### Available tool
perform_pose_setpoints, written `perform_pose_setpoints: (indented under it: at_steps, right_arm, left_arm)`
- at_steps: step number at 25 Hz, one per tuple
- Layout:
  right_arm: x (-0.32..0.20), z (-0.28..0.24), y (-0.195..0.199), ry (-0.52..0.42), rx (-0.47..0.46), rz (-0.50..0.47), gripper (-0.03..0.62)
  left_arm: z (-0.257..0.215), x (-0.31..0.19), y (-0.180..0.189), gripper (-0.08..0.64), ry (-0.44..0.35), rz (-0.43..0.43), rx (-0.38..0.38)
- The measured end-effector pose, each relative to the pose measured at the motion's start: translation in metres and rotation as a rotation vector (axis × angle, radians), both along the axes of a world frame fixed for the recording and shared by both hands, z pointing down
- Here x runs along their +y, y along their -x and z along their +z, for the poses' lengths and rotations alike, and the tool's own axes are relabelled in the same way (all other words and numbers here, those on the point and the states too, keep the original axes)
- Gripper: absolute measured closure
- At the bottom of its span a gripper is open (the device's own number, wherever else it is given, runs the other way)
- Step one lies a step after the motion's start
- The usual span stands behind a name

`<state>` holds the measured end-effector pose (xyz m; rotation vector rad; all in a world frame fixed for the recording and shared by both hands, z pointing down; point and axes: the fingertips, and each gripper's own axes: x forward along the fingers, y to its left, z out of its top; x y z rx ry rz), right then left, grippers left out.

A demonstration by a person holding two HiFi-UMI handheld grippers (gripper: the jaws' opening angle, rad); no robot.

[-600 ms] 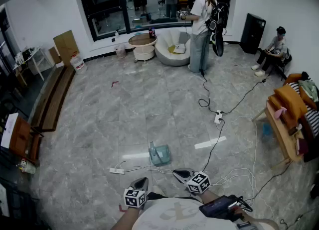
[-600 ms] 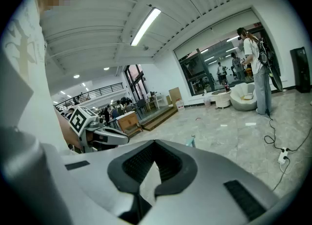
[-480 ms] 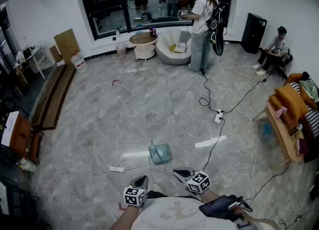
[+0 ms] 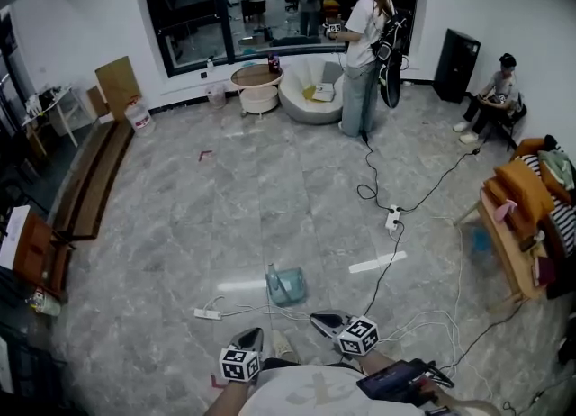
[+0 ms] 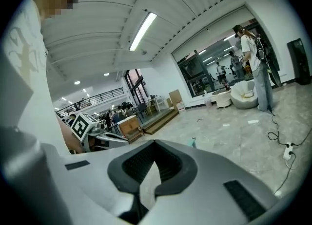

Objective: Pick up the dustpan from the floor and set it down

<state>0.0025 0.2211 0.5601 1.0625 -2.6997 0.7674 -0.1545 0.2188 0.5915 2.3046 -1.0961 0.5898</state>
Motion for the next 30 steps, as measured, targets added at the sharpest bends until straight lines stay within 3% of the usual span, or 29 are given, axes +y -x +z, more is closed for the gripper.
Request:
perform_pose_setpoints:
  at_steps: [14,30]
  right_arm:
    - [-0.07,0.016,-0.012,0.052,0.08,0.072,0.577]
    - [-0.16,0.037,0.025,0.116,0.128,0.055,0.577]
  left_arm:
    - [0.009,-0.08,-0.019,0.548,0.006,0.096,0.014]
    - [0.008,-0.168,0.018,0.548,-0.003,0.095,0.037]
